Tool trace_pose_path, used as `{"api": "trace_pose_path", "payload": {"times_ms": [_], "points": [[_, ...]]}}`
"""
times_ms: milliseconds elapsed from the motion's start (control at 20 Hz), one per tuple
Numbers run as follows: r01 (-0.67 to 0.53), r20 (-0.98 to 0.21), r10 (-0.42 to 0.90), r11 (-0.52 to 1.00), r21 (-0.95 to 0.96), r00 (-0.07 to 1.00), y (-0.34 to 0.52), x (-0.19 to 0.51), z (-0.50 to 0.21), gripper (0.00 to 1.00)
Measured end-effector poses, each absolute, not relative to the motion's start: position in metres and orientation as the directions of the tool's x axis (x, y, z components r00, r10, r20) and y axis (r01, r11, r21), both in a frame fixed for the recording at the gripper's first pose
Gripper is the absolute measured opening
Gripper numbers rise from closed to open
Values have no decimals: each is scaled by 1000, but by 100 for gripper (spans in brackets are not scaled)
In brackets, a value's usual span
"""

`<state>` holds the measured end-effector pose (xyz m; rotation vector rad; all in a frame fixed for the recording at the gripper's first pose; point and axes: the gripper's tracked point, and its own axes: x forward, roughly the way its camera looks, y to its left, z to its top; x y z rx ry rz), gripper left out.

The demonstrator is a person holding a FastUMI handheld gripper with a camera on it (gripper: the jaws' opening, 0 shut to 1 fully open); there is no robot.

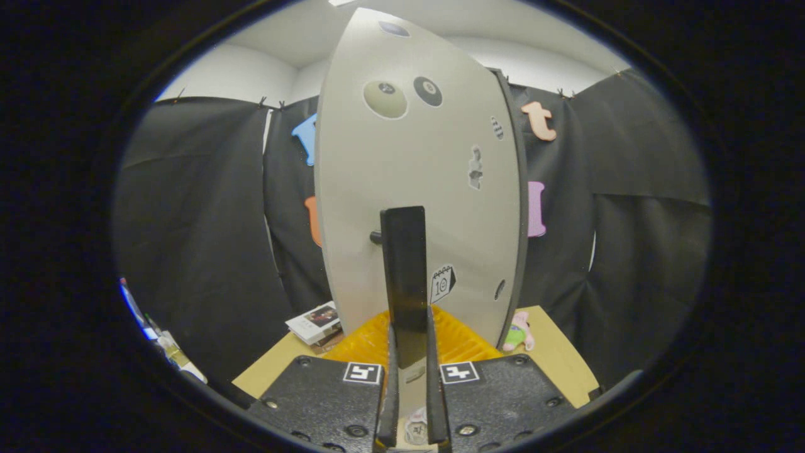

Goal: Open the shoe cabinet door, grab the shoes and put them into the shoe cabinet, then close the shoe cabinet door.

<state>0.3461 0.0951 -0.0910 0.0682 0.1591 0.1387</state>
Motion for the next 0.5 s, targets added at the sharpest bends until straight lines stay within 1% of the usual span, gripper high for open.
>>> {"api": "trace_pose_path", "payload": {"times_ms": [150,350,400,500], "points": [[-89,-154,95,995,43,983,69,336,-91,19],[-25,-145,30,999,36,989,37,333,-90,11],[-18,-138,22,999,31,990,29,330,-90,7],[-35,-123,33,999,-20,992,16,332,-87,5]]}}
